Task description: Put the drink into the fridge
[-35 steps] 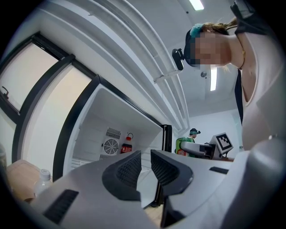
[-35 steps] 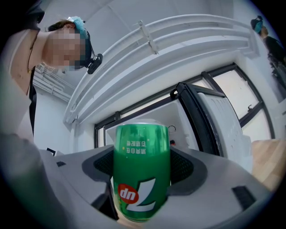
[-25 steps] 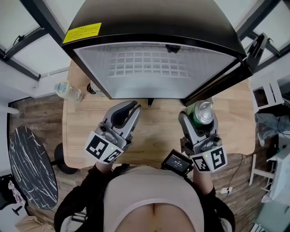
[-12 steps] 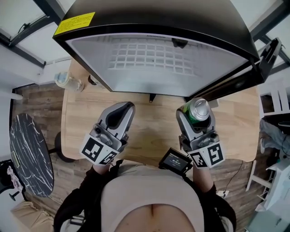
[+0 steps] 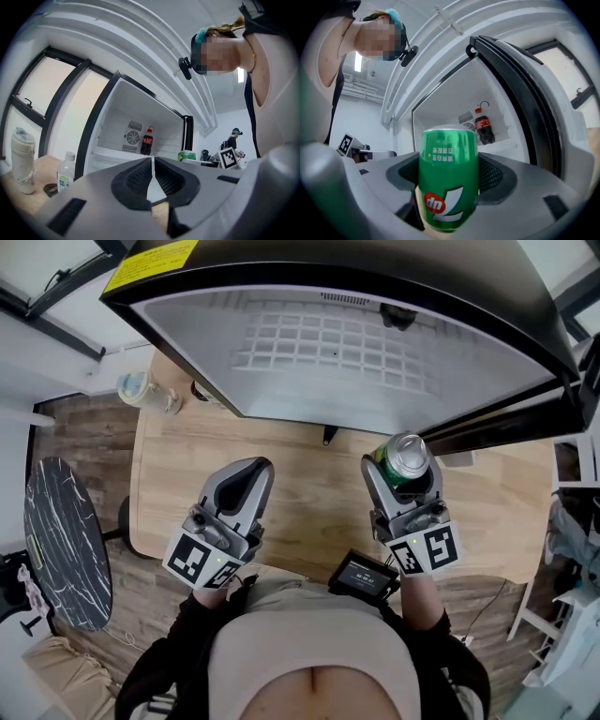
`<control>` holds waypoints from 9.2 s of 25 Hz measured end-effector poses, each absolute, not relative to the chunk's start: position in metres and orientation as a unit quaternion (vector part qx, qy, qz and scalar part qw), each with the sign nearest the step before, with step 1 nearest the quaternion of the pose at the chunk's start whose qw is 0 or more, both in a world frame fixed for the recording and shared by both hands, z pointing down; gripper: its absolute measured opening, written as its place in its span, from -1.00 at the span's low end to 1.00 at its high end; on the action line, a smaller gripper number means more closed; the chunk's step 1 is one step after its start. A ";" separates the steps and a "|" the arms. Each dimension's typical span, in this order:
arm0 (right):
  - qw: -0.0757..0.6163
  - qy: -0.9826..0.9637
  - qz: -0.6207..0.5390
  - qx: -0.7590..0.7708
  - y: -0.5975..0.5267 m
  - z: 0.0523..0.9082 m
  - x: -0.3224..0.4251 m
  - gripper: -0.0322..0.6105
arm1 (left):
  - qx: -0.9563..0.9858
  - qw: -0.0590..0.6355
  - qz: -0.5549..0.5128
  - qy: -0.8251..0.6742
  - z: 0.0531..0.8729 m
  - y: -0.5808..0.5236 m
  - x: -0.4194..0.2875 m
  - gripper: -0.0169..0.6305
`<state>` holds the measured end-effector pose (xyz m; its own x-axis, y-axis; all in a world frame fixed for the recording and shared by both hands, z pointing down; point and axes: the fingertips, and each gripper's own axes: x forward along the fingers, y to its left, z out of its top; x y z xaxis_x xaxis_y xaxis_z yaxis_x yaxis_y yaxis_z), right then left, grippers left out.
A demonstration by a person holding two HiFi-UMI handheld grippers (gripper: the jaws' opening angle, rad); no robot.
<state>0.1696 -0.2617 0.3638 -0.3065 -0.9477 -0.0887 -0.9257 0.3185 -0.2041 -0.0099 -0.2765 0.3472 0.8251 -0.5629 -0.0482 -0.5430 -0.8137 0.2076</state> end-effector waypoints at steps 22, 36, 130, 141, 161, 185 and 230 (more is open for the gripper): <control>0.068 0.802 -0.084 -0.587 -0.334 0.433 0.161 0.18 | 0.930 0.101 -0.030 -0.351 0.364 -0.275 -0.059 -0.87; 0.073 0.797 -0.112 -0.589 -0.377 0.457 0.156 0.18 | 0.924 0.108 -0.022 -0.366 0.370 -0.273 -0.078 -0.87; -0.067 0.787 -0.103 -0.605 -0.457 0.497 0.164 0.18 | 0.927 0.138 -0.041 -0.348 0.378 -0.255 -0.063 -0.88; -0.073 0.777 -0.102 -0.617 -0.454 0.495 0.168 0.20 | 0.924 0.140 -0.051 -0.353 0.370 -0.255 -0.070 -0.88; -0.036 0.777 -0.097 -0.621 -0.405 0.467 0.178 0.23 | 0.936 0.124 -0.051 -0.325 0.362 -0.263 -0.049 -0.88; 0.044 0.797 -0.045 -0.600 -0.284 0.356 0.191 -0.68 | 0.961 0.116 -0.079 -0.239 0.342 -0.268 0.031 -0.88; 0.058 0.803 -0.005 -0.593 -0.058 0.314 0.087 -0.80 | 0.962 0.058 -0.104 -0.246 0.307 -0.068 -0.055 -0.88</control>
